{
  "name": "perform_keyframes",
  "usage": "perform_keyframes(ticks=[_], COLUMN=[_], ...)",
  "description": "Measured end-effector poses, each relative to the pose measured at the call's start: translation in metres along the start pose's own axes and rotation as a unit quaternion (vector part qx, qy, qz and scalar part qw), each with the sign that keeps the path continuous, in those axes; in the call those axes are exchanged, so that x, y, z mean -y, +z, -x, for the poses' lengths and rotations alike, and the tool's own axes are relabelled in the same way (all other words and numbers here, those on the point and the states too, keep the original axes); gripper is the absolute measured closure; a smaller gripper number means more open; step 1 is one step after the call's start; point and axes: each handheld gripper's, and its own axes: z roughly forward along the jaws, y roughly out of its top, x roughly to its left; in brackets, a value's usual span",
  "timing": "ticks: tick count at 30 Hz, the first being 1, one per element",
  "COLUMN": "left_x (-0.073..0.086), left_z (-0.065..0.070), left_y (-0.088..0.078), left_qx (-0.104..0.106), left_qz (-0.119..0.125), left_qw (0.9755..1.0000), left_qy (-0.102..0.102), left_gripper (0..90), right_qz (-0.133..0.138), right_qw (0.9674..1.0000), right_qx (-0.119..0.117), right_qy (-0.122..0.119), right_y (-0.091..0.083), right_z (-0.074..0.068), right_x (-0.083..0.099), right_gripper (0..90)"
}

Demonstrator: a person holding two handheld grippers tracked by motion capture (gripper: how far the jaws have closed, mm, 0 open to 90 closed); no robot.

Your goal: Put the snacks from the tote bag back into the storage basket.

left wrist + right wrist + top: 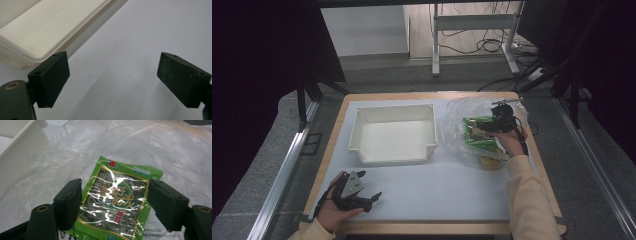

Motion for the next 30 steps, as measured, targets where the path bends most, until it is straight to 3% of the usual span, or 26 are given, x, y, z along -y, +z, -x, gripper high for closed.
perform_keyframes(ticks=[6, 15, 30], left_x=[0.000, 0.000, 0.000], left_z=[0.000, 0.000, 0.000], left_y=[0.000, 0.000, 0.000], left_qx=[0.000, 0.000, 0.000], left_qz=[0.000, 0.000, -0.001], left_qw=[1.0000, 1.0000, 1.0000], left_qy=[0.000, 0.000, 0.003], left_gripper=[10.8, 10.8, 10.8], right_qz=[-0.006, -0.038, -0.051], right_qw=[0.9999, 0.9989, 0.9977], right_qx=[-0.002, 0.000, 0.006], right_qy=[0.011, 0.026, 0.044], right_y=[0.005, 0.020, 0.027], right_z=[0.006, 0.017, 0.029], right_x=[0.000, 0.003, 0.006], right_gripper=[31.4, 35.1, 43.5])
